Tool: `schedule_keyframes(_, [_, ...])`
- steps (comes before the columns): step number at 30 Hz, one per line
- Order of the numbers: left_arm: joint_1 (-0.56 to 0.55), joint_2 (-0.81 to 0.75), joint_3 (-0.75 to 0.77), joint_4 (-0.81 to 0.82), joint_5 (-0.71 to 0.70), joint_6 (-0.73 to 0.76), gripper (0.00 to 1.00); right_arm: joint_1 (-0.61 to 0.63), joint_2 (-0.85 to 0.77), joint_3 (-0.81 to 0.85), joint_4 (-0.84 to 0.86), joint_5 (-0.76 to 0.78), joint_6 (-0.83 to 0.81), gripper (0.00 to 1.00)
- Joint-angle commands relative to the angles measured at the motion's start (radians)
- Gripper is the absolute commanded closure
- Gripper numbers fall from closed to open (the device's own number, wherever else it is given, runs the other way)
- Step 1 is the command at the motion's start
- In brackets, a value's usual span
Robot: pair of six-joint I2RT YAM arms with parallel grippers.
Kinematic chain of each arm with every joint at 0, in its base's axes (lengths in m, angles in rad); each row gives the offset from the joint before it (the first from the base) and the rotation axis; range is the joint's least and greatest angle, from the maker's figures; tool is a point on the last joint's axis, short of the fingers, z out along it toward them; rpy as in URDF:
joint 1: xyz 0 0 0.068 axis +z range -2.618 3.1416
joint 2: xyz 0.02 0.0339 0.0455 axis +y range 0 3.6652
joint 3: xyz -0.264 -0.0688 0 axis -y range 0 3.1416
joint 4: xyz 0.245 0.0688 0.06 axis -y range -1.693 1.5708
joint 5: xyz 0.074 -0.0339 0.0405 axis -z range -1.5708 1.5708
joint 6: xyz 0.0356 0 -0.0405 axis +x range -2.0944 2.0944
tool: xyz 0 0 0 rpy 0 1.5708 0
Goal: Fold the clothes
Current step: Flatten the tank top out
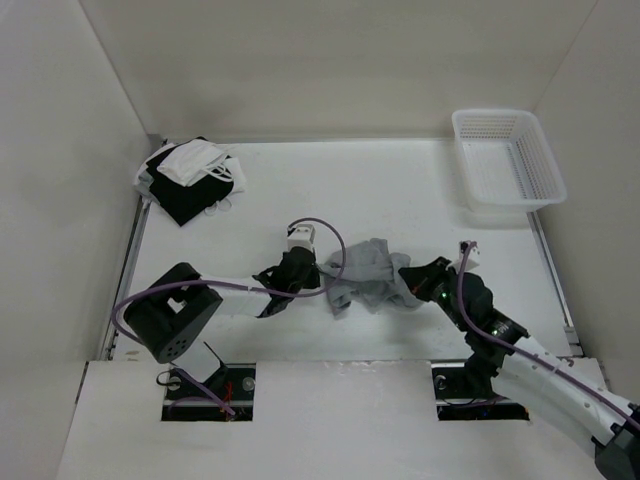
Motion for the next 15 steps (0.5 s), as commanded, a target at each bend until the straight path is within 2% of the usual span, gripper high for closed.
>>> schedule_keyframes(1, [0.029,-0.082,0.046,-0.007,-0.046,0.016,0.99,-0.028,0.02,0.005,0.086,-0.038,-0.011,0.99])
schedule_keyframes(3, [0.064,-0.134,0.104,-0.054,-0.069,0.016,1.0,-0.056,0.078,0.046,0.13,-0.054,-0.021,0.99])
schedule_keyframes(4, [0.101,-0.15,0.185,-0.097,-0.08,0.016,1.0,-0.089,0.161,0.111,0.182,-0.075,-0.039,0.99])
schedule_keyframes(6, [0.159,-0.123,0.418,-0.186,-0.087,0.036,1.0,-0.158,0.363,0.276,0.314,-0.106,-0.088,1.0])
schedule_keyframes(8, [0.218,-0.075,0.643,-0.27,-0.11,0.083,1.0,-0.226,0.576,0.541,0.376,-0.159,-0.155,1.0])
schedule_keyframes(9, [0.244,-0.064,0.728,-0.303,-0.114,0.094,1.0,-0.235,0.614,0.604,0.376,-0.172,-0.172,1.0])
schedule_keyframes(10, [0.273,-0.056,0.818,-0.341,-0.114,0.108,1.0,-0.252,0.684,0.755,0.363,-0.198,-0.211,1.0])
schedule_keyframes(11, [0.292,-0.055,0.882,-0.367,-0.112,0.117,1.0,-0.257,0.704,0.812,0.356,-0.207,-0.226,1.0])
schedule_keyframes(13, [0.33,-0.07,1.027,-0.431,-0.112,0.148,1.0,-0.261,0.769,1.07,0.291,-0.245,-0.297,1.0])
schedule_keyframes(15, [0.347,-0.108,1.083,-0.447,-0.121,0.181,1.0,-0.257,0.771,1.204,0.22,-0.265,-0.353,1.0])
